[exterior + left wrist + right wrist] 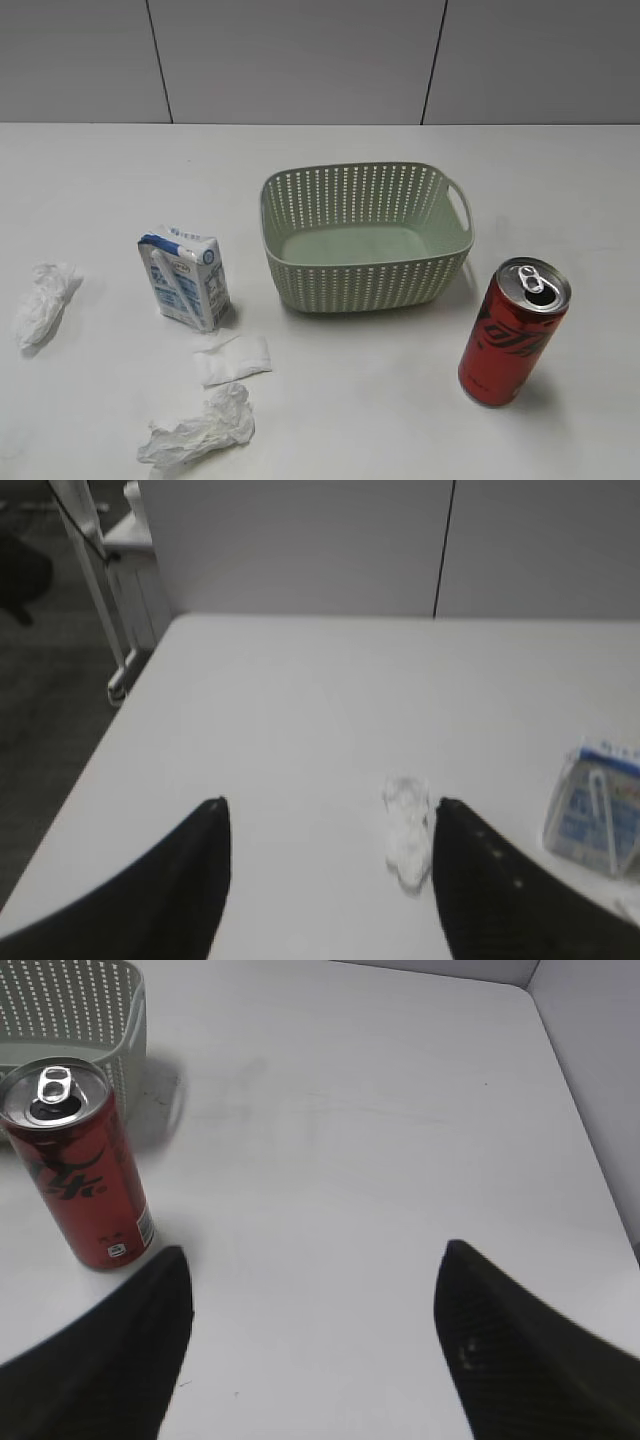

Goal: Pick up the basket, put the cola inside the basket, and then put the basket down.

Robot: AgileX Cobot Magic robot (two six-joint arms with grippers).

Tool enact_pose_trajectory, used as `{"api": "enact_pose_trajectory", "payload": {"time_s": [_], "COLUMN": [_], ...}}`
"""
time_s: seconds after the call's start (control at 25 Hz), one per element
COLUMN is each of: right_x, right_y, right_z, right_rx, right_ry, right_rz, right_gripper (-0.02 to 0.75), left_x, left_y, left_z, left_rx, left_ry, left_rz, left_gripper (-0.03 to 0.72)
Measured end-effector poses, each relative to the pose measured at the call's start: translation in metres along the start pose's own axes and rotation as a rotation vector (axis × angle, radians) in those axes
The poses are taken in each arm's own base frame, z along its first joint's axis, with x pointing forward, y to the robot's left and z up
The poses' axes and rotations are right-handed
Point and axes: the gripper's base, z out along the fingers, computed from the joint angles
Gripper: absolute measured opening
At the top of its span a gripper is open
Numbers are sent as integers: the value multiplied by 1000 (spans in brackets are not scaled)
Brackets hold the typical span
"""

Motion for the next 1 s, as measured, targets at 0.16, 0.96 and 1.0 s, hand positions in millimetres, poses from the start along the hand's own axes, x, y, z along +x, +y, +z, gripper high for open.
{"api": "enact_pose_trajectory", "payload": {"time_s": [0.16,0.96,1.0], "right_x": [0,0,0], "right_y": [0,0,0], "right_z": [0,0,0], "right_rx": [0,0,0], "right_ry": [0,0,0], "right_rz": [0,0,0], "right_gripper": [571,571,571], "left_x": [-26,-126,-130], "left_y": [1,2,0], "left_z": [2,133,140], "left_rx": [1,95,107], "left_ry": [-112,101,120], "left_rz": [-12,-114,-111], "left_gripper": [481,471,465]}}
